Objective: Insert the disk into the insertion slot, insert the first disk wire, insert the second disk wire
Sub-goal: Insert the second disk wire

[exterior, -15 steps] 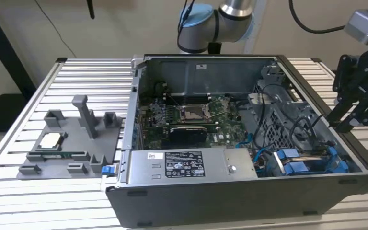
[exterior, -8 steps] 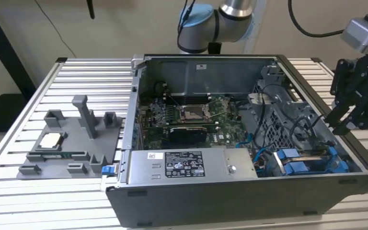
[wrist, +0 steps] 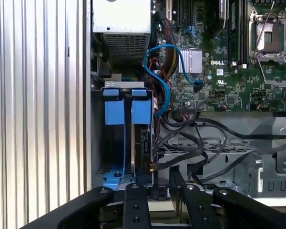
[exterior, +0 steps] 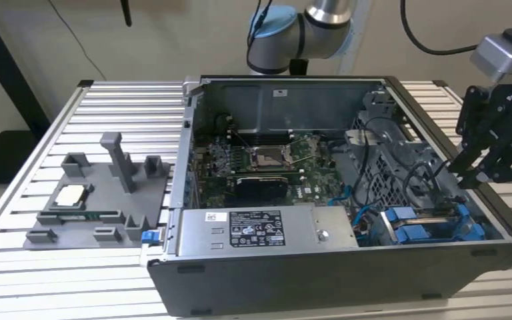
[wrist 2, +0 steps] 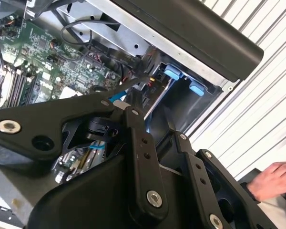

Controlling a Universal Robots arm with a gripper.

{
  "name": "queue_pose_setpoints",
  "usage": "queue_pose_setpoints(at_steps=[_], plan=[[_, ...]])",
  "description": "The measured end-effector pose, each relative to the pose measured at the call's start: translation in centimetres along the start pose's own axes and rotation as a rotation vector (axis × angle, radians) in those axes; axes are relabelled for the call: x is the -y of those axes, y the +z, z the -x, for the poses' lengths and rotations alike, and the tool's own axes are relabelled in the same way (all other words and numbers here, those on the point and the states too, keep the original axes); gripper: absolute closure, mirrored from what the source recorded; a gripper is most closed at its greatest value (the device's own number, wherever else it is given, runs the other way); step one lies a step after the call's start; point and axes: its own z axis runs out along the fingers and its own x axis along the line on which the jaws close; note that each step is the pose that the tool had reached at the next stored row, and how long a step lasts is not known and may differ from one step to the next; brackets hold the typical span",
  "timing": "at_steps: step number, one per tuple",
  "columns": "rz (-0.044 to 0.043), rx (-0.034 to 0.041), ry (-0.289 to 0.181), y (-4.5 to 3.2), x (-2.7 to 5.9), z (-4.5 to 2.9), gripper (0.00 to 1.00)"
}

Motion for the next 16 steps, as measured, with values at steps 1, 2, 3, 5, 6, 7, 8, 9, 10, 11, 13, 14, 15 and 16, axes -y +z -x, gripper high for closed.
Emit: queue_pose_setpoints(at_steps=[1, 2, 3, 5, 6, 7, 8, 9, 10, 11, 13, 14, 15, 16], plan=[[0.0001, 0.0050, 0.000, 0.06, 0.04, 0.00, 0.67], [0.0002, 0.0102, -0.001, 0.10, 0.08, -0.01, 0.67], [0.0003, 0.0152, -0.001, 0.15, 0.11, -0.01, 0.67], [0.0004, 0.0203, -0.001, 0.21, 0.22, -0.01, 0.67], [0.0004, 0.0209, -0.001, 0.23, 0.25, -0.01, 0.67], [0.0004, 0.0210, -0.001, 0.23, 0.27, -0.01, 0.67], [0.0004, 0.0210, -0.001, 0.23, 0.28, -0.01, 0.67], [0.0004, 0.0210, -0.001, 0.23, 0.29, -0.01, 0.67], [0.0004, 0.0212, -0.001, 0.24, 0.29, -0.01, 0.67], [0.0004, 0.0212, -0.001, 0.23, 0.30, -0.01, 0.67], [0.0004, 0.0212, -0.001, 0.23, 0.30, -0.01, 0.67], [0.0004, 0.0212, -0.001, 0.24, 0.30, -0.01, 0.67], [0.0004, 0.0214, -0.001, 0.24, 0.30, -0.01, 0.67], [0.0004, 0.0224, -0.001, 0.25, 0.30, -0.02, 0.67]])
